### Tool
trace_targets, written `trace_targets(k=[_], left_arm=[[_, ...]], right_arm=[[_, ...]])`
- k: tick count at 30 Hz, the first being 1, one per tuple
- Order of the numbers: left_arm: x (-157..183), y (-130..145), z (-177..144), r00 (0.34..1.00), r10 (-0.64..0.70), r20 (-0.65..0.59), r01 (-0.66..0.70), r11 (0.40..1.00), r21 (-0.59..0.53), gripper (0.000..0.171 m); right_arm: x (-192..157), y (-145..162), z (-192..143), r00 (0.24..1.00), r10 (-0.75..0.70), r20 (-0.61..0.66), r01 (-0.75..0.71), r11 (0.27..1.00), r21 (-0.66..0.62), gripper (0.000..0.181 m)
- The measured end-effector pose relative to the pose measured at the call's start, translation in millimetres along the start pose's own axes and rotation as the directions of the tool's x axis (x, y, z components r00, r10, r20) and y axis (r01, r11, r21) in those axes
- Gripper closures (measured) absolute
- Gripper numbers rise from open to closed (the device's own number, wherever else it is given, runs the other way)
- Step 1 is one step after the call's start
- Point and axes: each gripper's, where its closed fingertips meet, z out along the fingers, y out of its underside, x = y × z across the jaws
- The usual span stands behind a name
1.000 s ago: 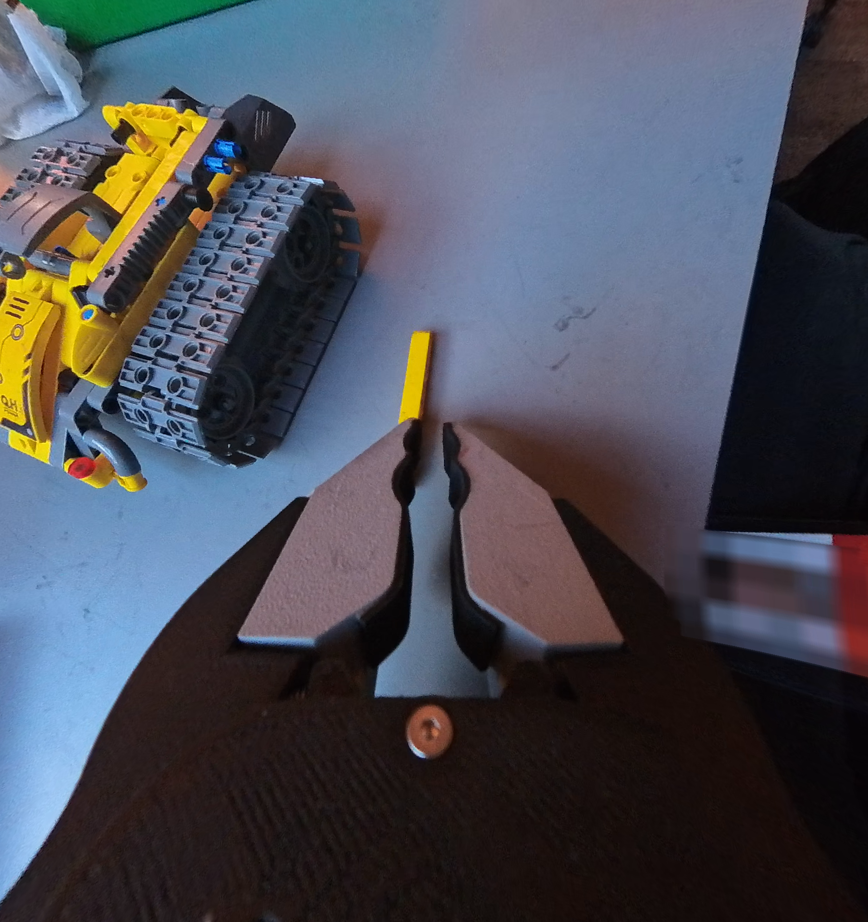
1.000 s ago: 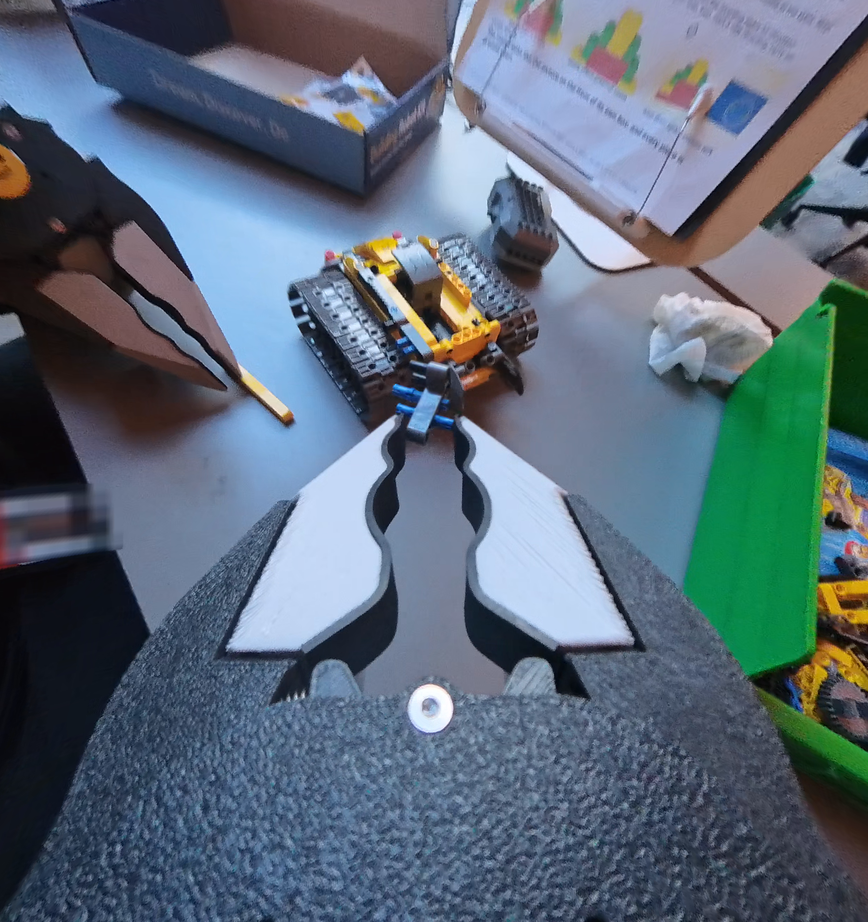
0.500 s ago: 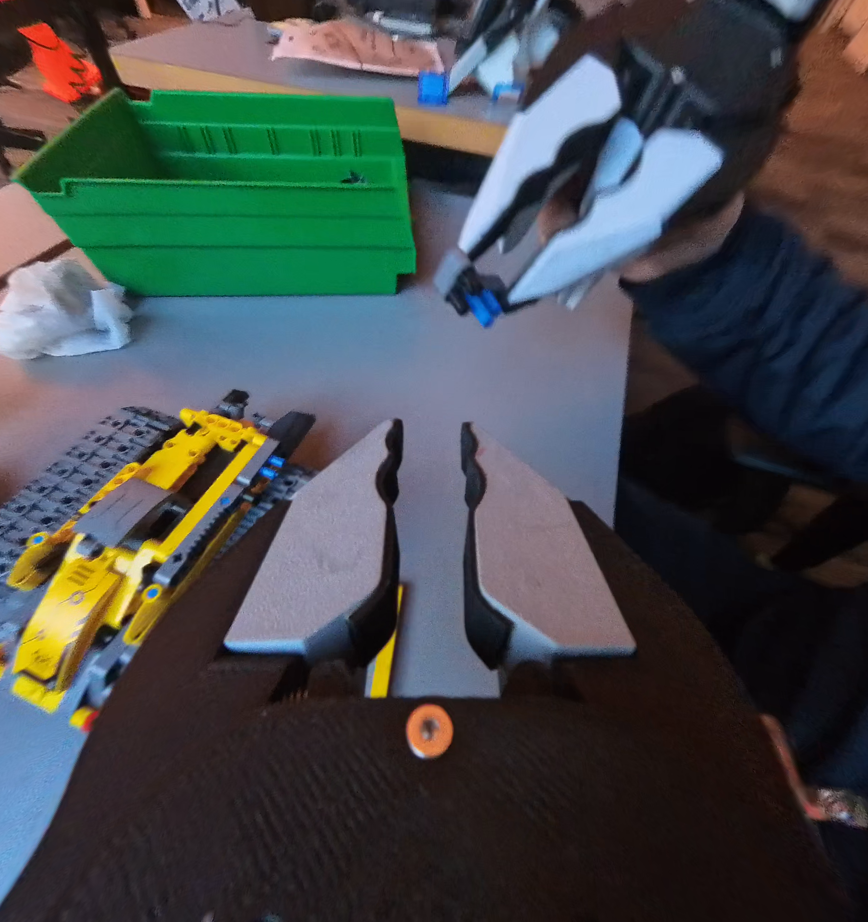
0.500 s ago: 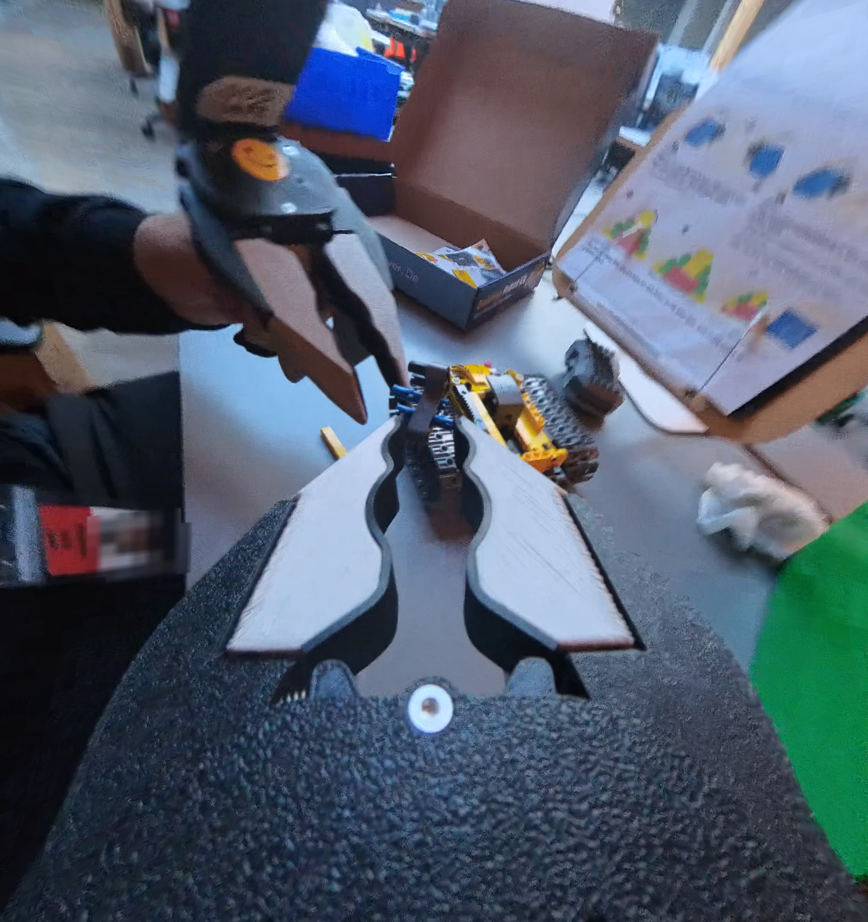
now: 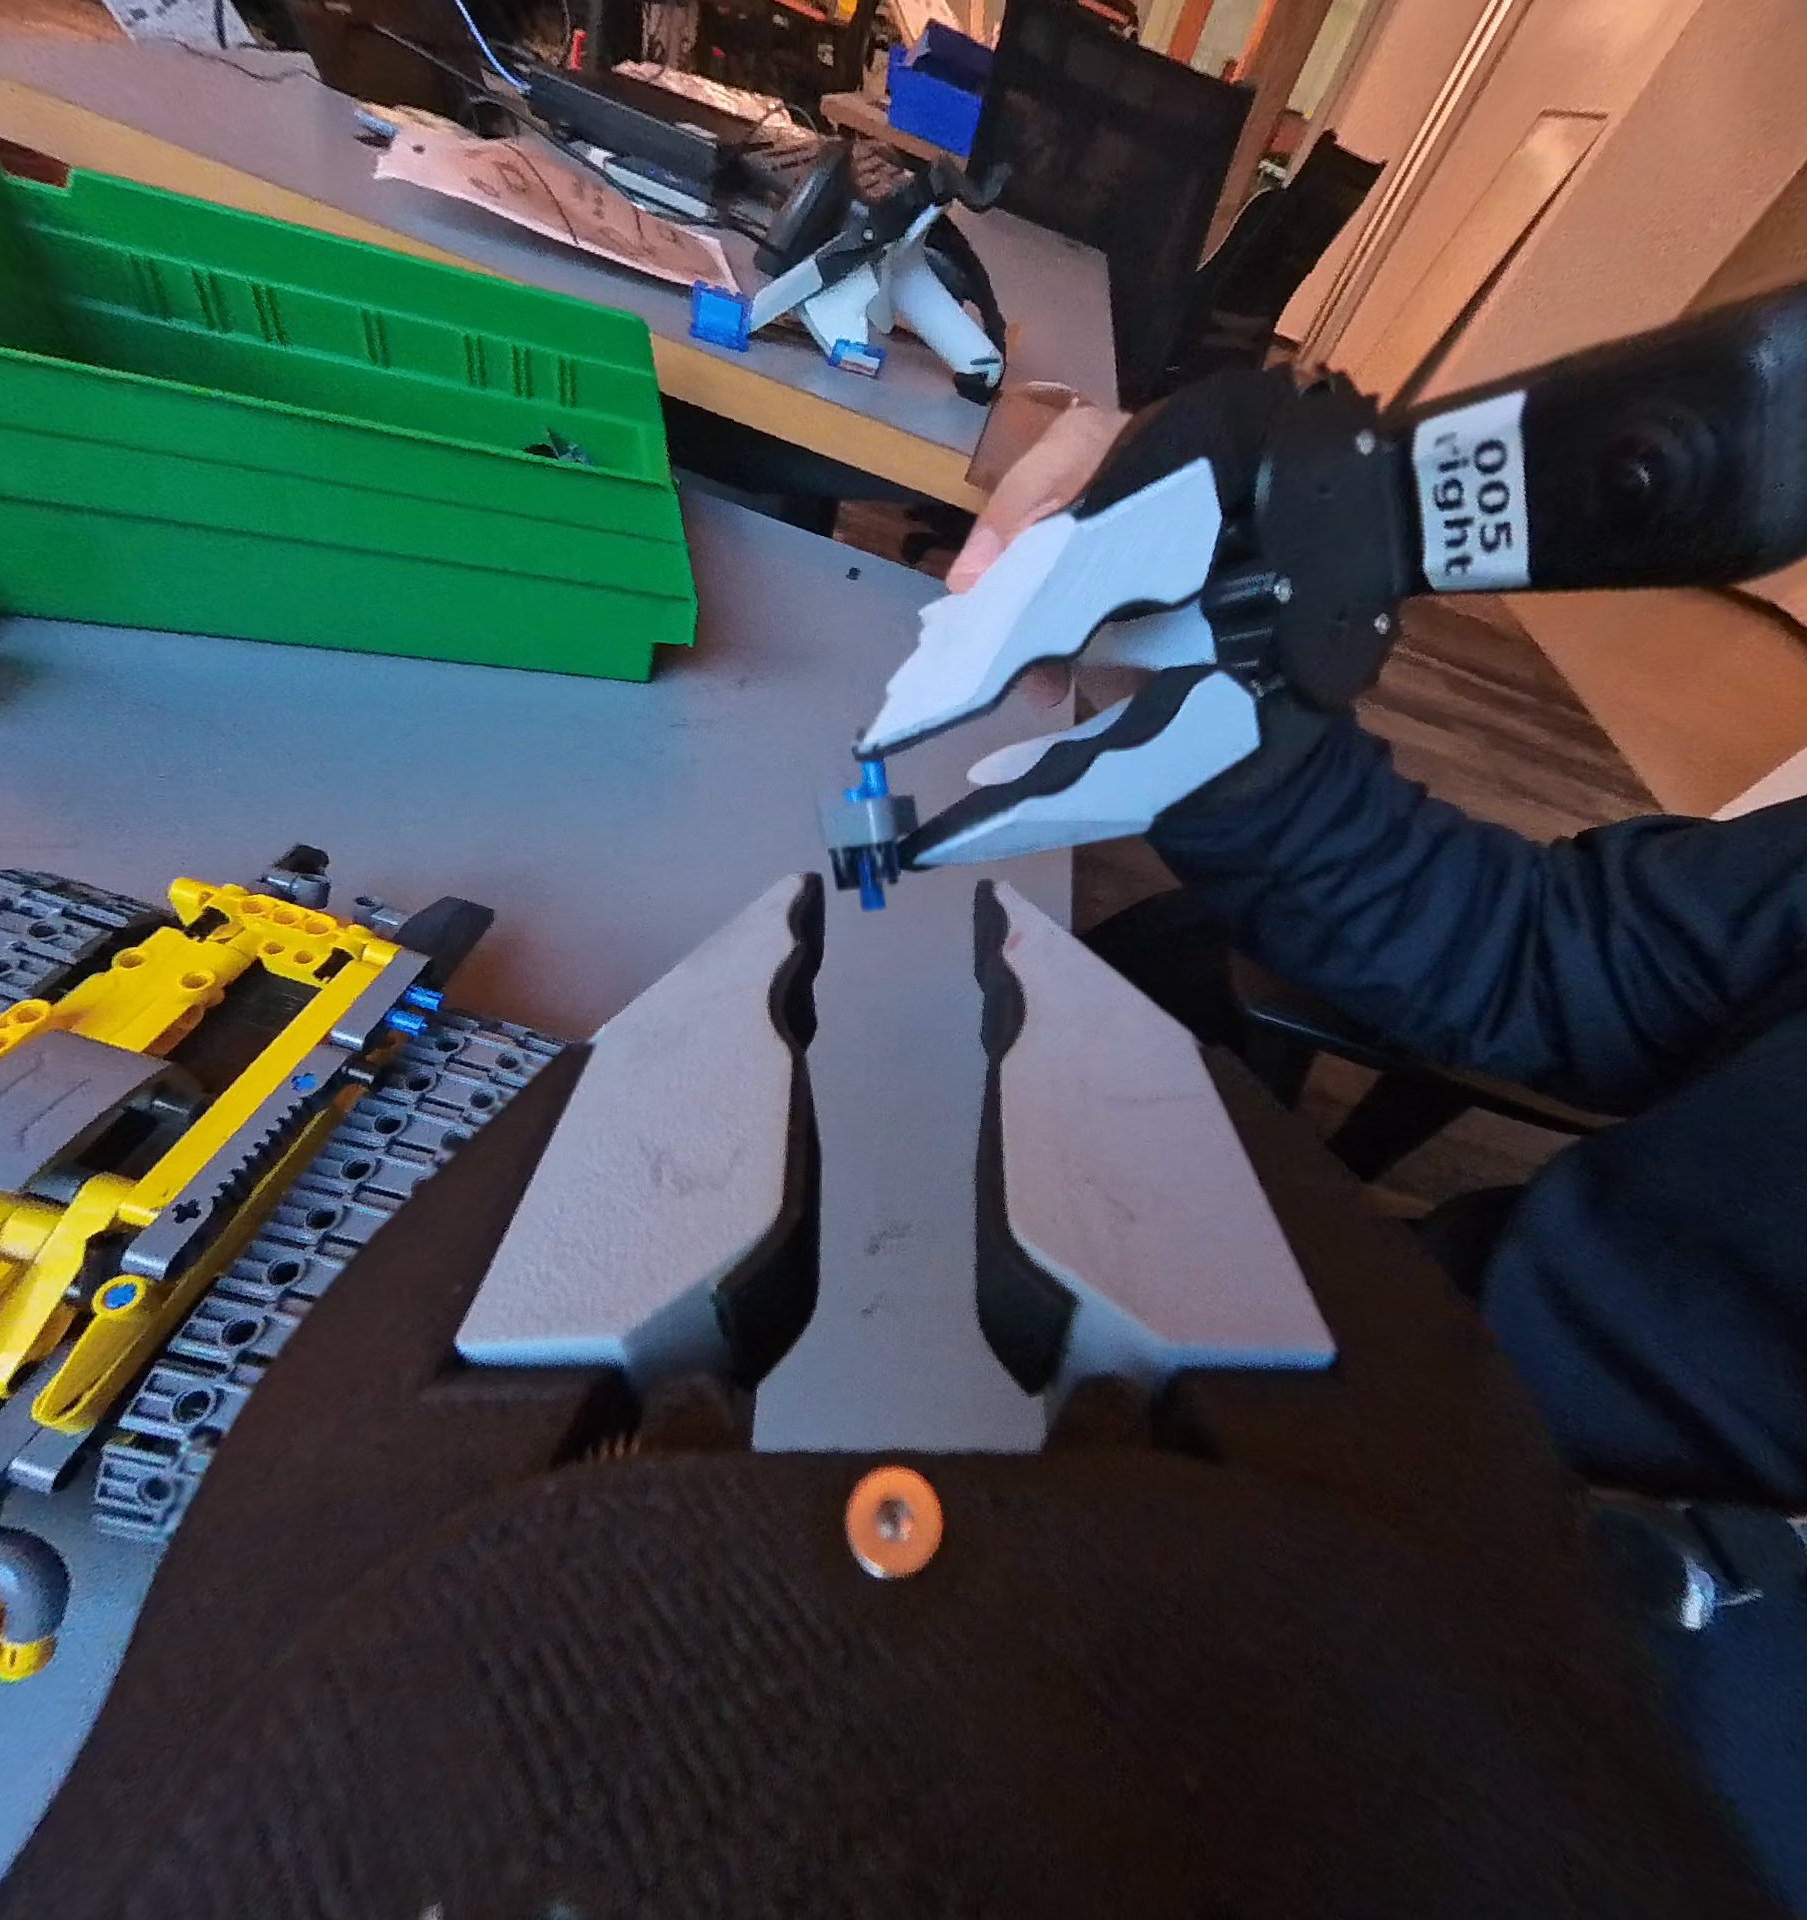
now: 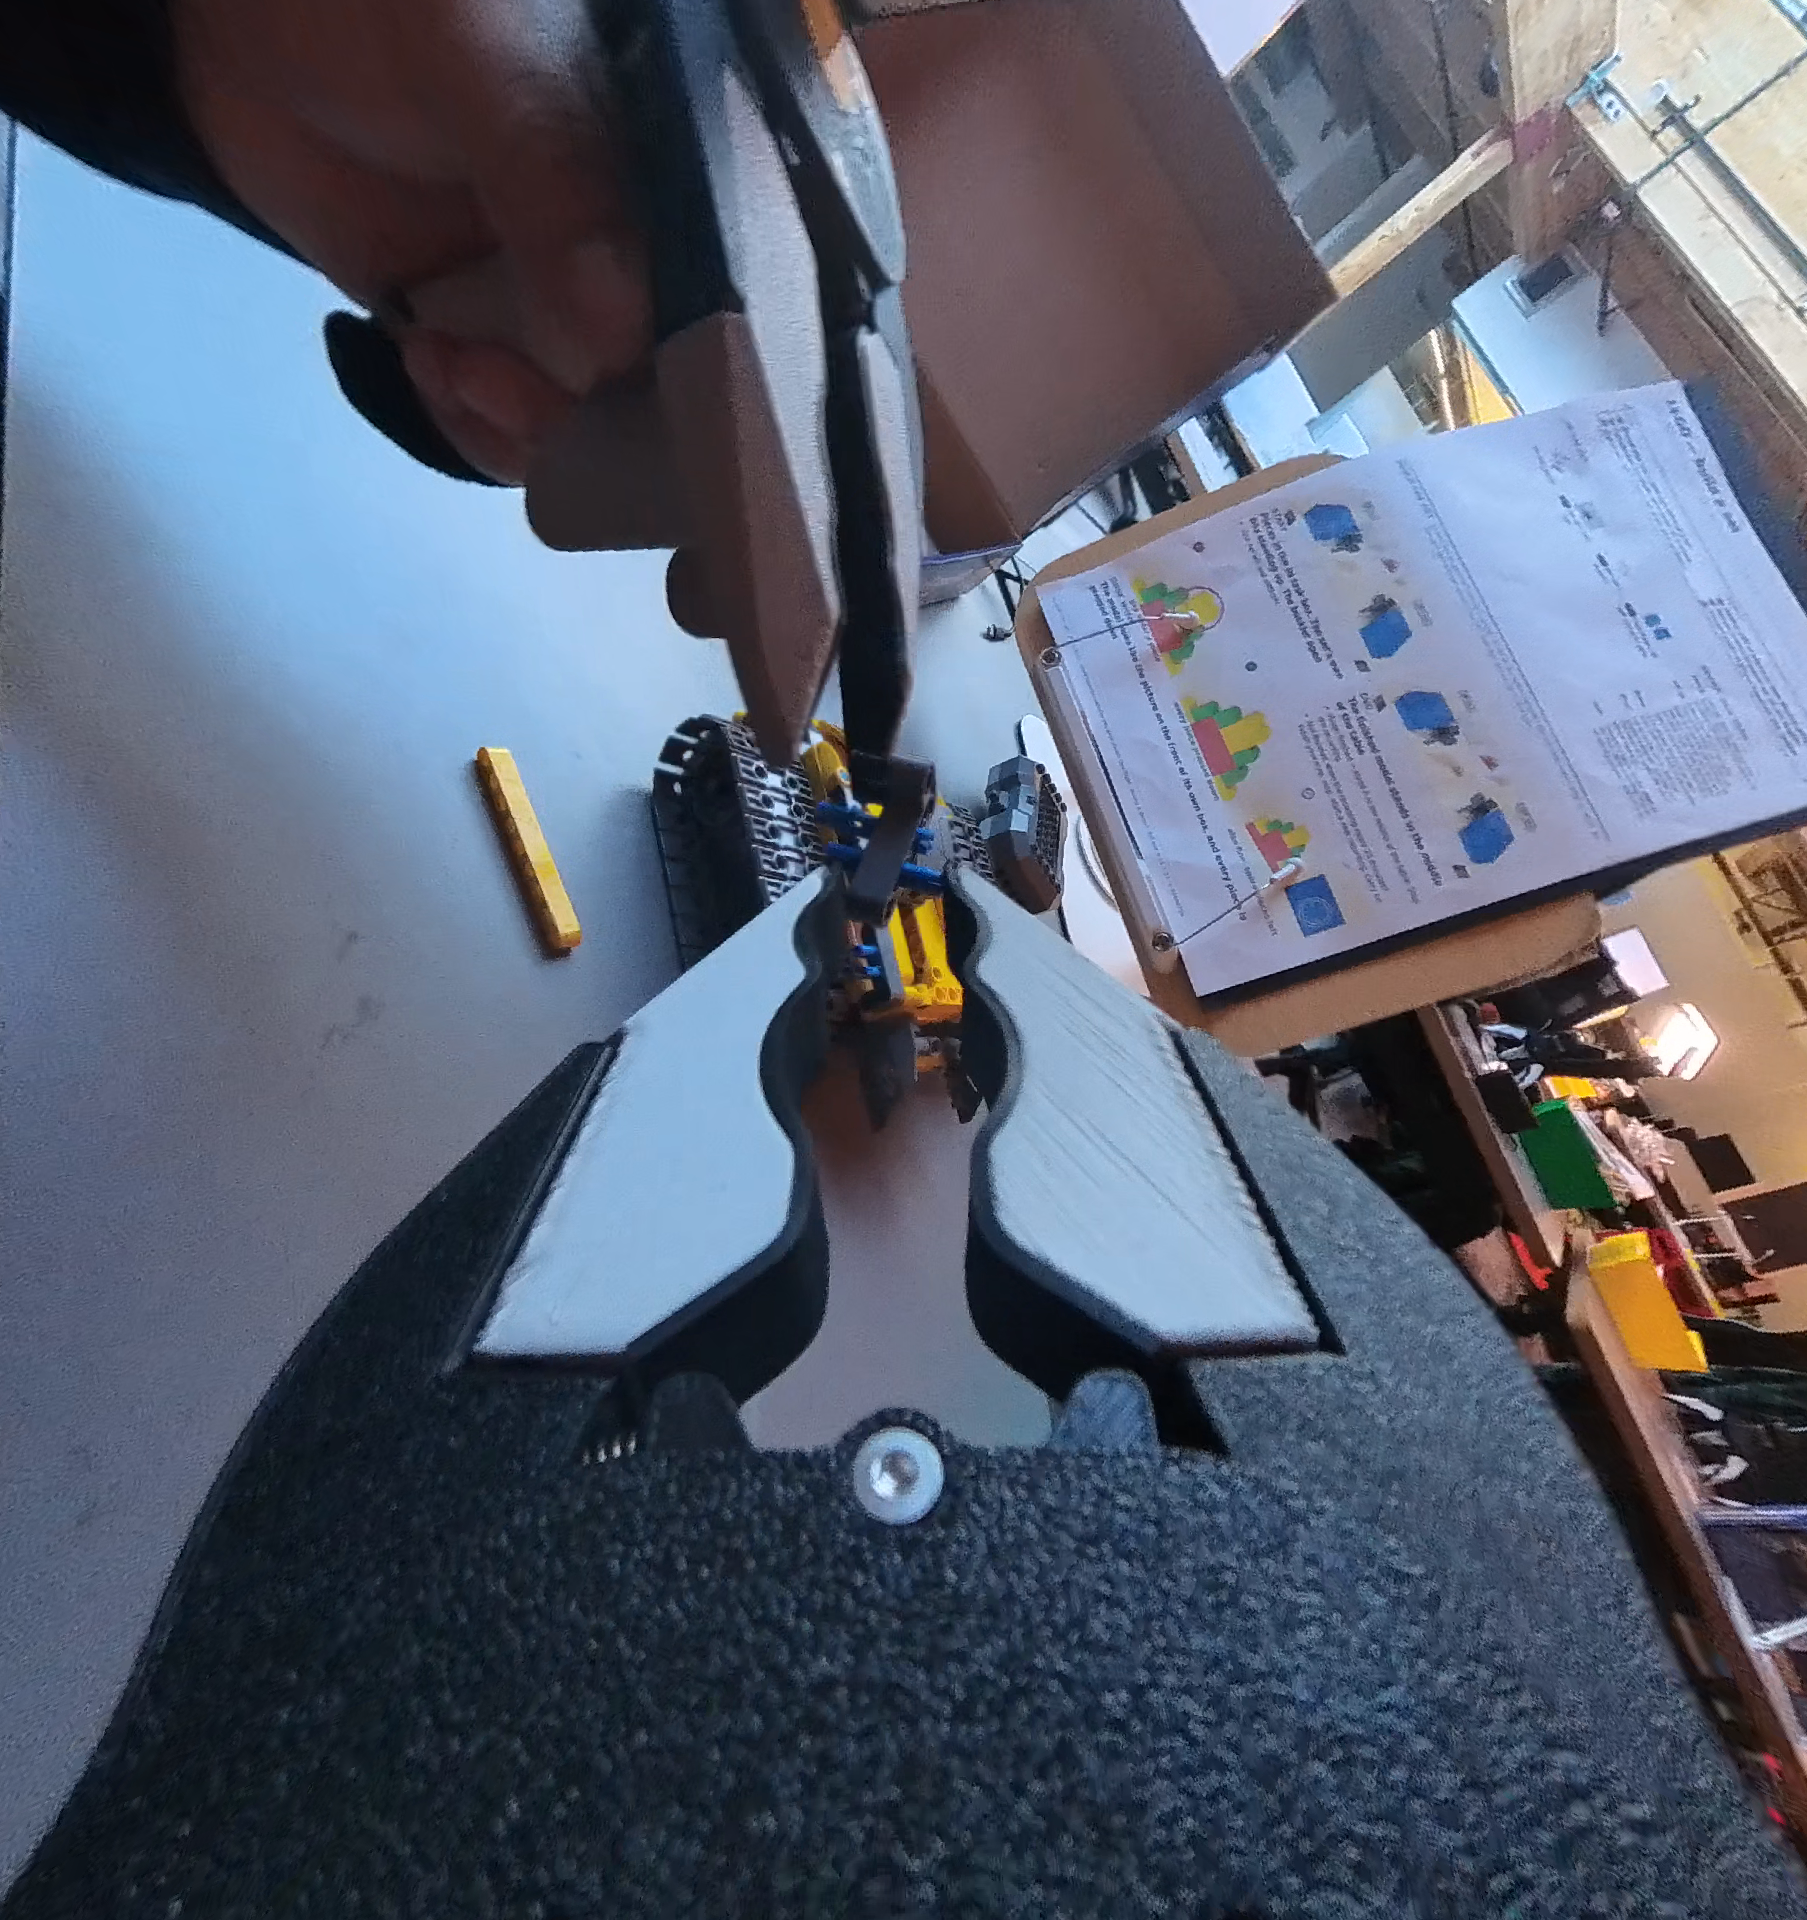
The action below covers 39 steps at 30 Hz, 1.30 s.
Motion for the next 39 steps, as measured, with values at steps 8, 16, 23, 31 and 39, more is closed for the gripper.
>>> trace_targets(k=[8,16,23,31,39], left_arm=[[2.3,5.2,6.5,1.0,0.0,-0.021,-0.001,0.999,-0.039,0.158],[8.5,2.3,7.0,0.997,-0.029,-0.072,0.027,0.999,-0.034,0.155],[7.3,2.5,4.4,0.996,-0.061,-0.07,0.058,0.997,-0.045,0.157],[2.7,-10.3,-4.8,0.964,-0.219,-0.148,0.231,0.971,0.068,0.158],[7.0,-19.8,-9.9,0.944,-0.257,-0.209,0.286,0.95,0.125,0.157]], right_arm=[[-10.0,-5.3,0.3,0.999,-0.028,0.035,0.028,1.0,0.005,0.165],[-14.6,-7.4,-4.1,0.997,-0.022,0.076,0.021,1.0,0.017,0.165],[-13.6,-8.1,-4.1,0.997,0.0,0.075,-0.001,1.0,0.022,0.166],[-2.6,-19.7,-14.9,0.987,0.131,0.088,-0.142,0.981,0.134,0.174],[13.0,-8.1,-16.1,0.902,0.403,0.155,-0.423,0.897,0.13,0.174]])
